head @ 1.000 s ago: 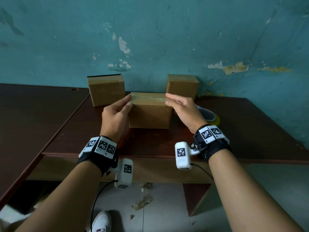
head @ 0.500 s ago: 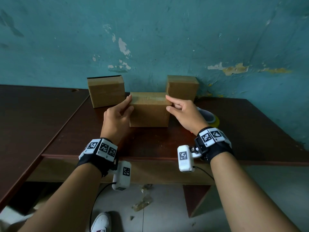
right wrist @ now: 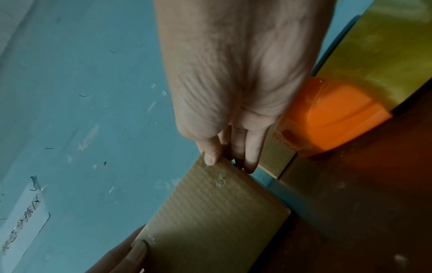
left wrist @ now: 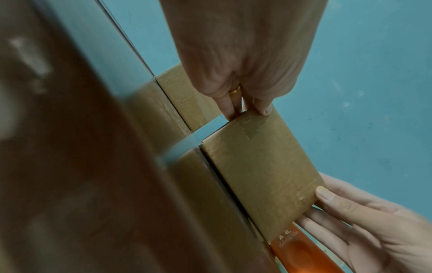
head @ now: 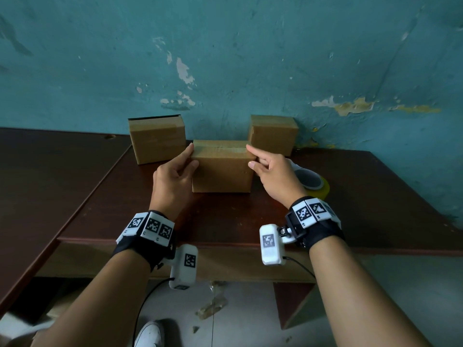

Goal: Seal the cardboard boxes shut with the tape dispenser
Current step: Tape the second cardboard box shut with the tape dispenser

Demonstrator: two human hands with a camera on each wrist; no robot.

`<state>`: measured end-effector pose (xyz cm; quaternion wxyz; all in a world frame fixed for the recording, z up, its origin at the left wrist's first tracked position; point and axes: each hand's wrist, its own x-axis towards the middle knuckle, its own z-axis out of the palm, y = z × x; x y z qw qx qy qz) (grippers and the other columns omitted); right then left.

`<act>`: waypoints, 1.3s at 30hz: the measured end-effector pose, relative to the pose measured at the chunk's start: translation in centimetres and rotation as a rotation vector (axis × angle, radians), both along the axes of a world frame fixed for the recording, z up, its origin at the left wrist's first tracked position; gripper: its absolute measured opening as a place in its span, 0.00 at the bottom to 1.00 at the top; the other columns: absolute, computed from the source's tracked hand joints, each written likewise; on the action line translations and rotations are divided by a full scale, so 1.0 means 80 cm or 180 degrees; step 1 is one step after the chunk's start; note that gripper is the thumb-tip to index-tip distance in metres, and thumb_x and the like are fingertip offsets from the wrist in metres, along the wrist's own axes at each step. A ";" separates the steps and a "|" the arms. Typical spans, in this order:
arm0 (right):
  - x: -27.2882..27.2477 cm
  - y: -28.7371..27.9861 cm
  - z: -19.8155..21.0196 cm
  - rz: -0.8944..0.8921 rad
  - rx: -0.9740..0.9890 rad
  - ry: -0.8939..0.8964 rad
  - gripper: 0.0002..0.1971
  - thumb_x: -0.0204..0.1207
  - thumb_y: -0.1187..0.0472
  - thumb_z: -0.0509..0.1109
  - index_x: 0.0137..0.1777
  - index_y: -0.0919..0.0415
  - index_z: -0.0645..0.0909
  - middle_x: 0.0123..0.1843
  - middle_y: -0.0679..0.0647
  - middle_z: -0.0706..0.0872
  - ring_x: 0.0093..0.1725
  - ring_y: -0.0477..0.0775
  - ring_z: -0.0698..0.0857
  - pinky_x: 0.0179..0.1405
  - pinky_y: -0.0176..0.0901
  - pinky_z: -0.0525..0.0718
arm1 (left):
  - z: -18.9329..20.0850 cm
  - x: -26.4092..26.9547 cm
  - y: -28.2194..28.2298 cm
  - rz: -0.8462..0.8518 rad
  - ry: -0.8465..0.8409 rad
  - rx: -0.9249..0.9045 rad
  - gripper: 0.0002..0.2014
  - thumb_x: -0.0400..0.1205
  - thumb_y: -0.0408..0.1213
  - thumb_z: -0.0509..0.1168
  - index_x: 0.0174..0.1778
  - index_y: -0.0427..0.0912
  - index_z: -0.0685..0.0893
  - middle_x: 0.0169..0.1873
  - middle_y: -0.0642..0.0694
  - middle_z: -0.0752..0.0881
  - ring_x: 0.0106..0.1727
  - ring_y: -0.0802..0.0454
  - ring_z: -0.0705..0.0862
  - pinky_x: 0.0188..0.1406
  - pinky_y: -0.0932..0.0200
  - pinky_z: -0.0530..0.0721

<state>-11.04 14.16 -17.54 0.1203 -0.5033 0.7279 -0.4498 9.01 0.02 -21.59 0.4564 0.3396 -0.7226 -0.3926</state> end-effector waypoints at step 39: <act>-0.065 -0.138 0.037 -0.0998 0.0259 0.0894 0.18 0.87 0.65 0.74 0.76 0.56 0.87 0.68 0.61 0.92 0.58 0.62 0.93 0.58 0.51 0.93 | 0.065 -0.106 -0.105 0.0540 -0.0723 0.0081 0.16 0.87 0.39 0.73 0.72 0.49 0.90 0.60 0.42 0.94 0.67 0.45 0.89 0.64 0.66 0.77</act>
